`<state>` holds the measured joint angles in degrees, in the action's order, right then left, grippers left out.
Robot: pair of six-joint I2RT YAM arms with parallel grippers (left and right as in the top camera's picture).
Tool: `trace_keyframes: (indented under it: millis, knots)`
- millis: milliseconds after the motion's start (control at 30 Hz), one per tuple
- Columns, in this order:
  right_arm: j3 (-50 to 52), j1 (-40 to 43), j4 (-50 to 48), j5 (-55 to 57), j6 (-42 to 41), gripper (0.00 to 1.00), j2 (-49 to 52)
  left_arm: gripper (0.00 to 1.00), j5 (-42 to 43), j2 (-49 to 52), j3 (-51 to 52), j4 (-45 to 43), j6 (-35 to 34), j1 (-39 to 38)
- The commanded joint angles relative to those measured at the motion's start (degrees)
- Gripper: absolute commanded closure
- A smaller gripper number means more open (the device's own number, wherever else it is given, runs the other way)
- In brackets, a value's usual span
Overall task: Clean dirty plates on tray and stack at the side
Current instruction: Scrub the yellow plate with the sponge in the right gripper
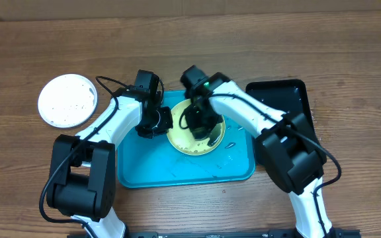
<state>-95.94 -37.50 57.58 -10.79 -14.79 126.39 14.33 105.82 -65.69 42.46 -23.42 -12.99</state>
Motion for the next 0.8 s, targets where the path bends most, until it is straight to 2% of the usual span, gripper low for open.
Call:
trace_keyframes:
  millis: [0,400,533,767]
  knots:
    - [1.4,-4.3,-1.6,-4.8,-0.2,0.96,1.8,0.96,1.4,-0.5,-0.8,-0.3,1.2,0.1]
    - [-14.8,3.1,13.5,-5.0,3.0,0.96,-3.0,0.96,1.4,-0.5,-0.8,-0.3,1.6,0.1]
    - [-15.6,5.7,14.2,-7.2,3.0,0.96,-4.9,0.96,1.4,-0.5,-0.8,-0.3,1.6,0.1]
    - [-13.4,7.6,10.8,-18.7,3.0,0.96,-4.9,0.96,1.4,-0.5,-0.8,-0.2,1.6,0.1]
